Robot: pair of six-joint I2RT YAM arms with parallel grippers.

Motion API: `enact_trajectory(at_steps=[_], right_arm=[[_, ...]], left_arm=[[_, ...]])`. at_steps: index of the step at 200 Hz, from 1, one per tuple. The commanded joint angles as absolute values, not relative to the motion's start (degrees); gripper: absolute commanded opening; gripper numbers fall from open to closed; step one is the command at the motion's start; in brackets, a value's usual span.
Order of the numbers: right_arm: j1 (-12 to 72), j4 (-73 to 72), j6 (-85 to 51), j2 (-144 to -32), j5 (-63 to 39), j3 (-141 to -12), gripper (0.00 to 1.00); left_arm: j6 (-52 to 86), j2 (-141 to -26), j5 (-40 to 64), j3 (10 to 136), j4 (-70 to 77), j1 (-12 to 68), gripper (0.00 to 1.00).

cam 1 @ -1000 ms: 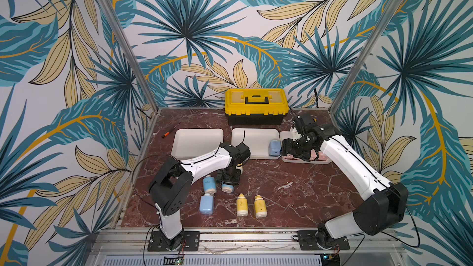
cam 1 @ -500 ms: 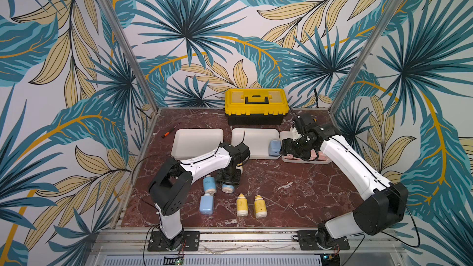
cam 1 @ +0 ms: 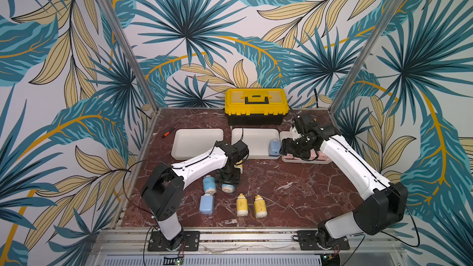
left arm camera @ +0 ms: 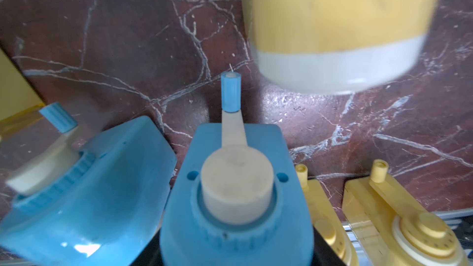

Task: Place the pencil sharpeners by color into the storage box
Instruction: Pick up the pencil sharpener from the center of the board, then place the pencil sharpener in the storage box.

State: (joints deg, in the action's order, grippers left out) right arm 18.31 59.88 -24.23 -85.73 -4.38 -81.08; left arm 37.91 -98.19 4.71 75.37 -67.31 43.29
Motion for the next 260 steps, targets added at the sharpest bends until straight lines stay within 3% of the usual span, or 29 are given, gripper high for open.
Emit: enact_trajectory(at_steps=[1, 134, 180, 260], right_arm=[[18.19, 59.59, -24.54, -86.49, -4.81, -80.08, 0.75], [18.19, 59.61, -24.37, -86.79, -4.80, -80.52, 0.74], [18.17, 59.59, -24.39, -86.77, -4.87, -80.56, 0.74], [18.11, 60.55, -23.74, -86.83, -4.56, -81.52, 0.75]], left_arm=[[38.04, -94.81, 5.79, 78.33, -69.16, 43.42, 0.40], [37.26, -91.09, 12.80, 84.38, -69.39, 43.49, 0.38], [35.92, -89.82, 9.62, 88.44, -69.69, 43.12, 0.37], [30.97, -100.50, 5.30, 103.66, -70.61, 40.13, 0.35]])
